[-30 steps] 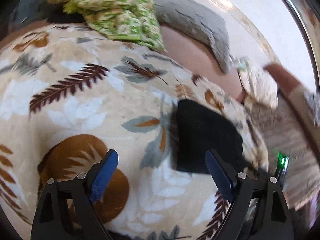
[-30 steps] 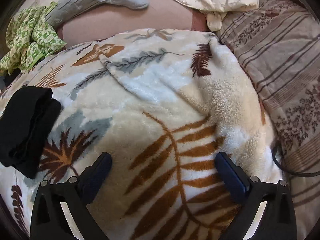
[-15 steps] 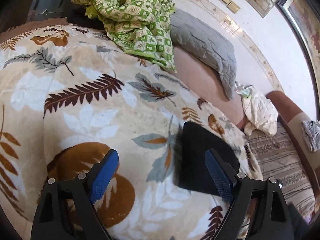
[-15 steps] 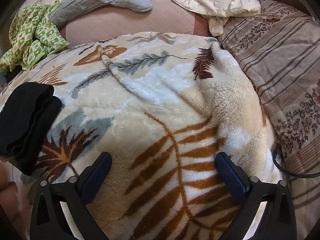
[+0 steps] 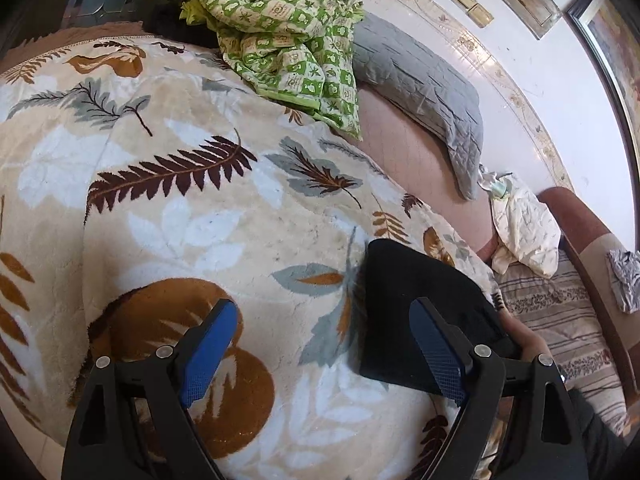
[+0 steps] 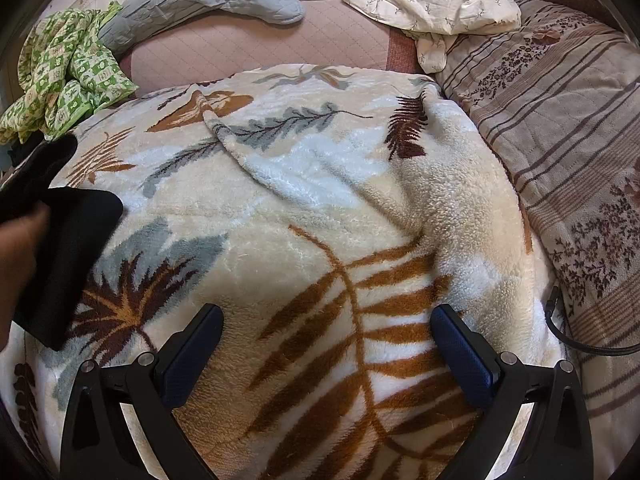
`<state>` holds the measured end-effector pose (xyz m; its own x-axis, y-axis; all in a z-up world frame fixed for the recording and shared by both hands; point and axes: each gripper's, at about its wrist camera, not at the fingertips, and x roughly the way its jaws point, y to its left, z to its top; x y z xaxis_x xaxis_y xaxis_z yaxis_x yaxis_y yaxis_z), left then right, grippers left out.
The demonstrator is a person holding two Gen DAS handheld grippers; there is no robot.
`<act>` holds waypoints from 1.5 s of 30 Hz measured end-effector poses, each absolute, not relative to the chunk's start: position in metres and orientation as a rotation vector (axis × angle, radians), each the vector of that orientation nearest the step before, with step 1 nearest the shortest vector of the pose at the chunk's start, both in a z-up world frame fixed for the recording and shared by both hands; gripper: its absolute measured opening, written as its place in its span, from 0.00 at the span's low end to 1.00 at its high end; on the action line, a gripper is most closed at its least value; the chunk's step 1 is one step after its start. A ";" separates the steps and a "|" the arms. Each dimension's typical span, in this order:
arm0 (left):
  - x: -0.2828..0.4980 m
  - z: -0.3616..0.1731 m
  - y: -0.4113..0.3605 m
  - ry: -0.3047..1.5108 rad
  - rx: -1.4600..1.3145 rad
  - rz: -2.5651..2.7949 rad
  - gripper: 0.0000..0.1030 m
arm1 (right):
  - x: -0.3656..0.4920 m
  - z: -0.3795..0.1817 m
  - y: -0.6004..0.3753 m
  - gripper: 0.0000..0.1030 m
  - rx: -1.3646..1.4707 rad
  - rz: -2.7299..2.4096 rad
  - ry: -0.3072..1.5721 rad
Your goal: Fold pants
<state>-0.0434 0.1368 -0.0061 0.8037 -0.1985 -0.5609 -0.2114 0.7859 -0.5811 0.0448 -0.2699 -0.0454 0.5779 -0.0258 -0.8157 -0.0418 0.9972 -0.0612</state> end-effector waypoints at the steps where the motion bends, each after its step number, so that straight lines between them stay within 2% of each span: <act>1: -0.044 -0.006 0.136 0.650 -0.678 0.010 0.85 | 0.045 -0.044 -0.270 0.99 -0.077 0.009 0.955; 34: -0.047 -0.017 0.156 0.645 -0.801 0.017 0.85 | 0.044 -0.042 -0.271 0.99 -0.081 0.008 0.951; 41: -0.123 0.011 0.180 0.395 -0.741 0.350 0.85 | 0.046 -0.036 -0.271 0.99 -0.079 0.007 0.950; 45: -0.137 0.005 0.184 0.394 -0.756 0.413 0.86 | 0.047 -0.039 -0.270 0.99 -0.083 0.005 0.948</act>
<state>-0.1369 0.1842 0.0045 0.8490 0.2155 -0.4825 -0.4919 0.6560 -0.5725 0.0468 -0.2702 -0.0395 0.5839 -0.0317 -0.8112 -0.0409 0.9968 -0.0683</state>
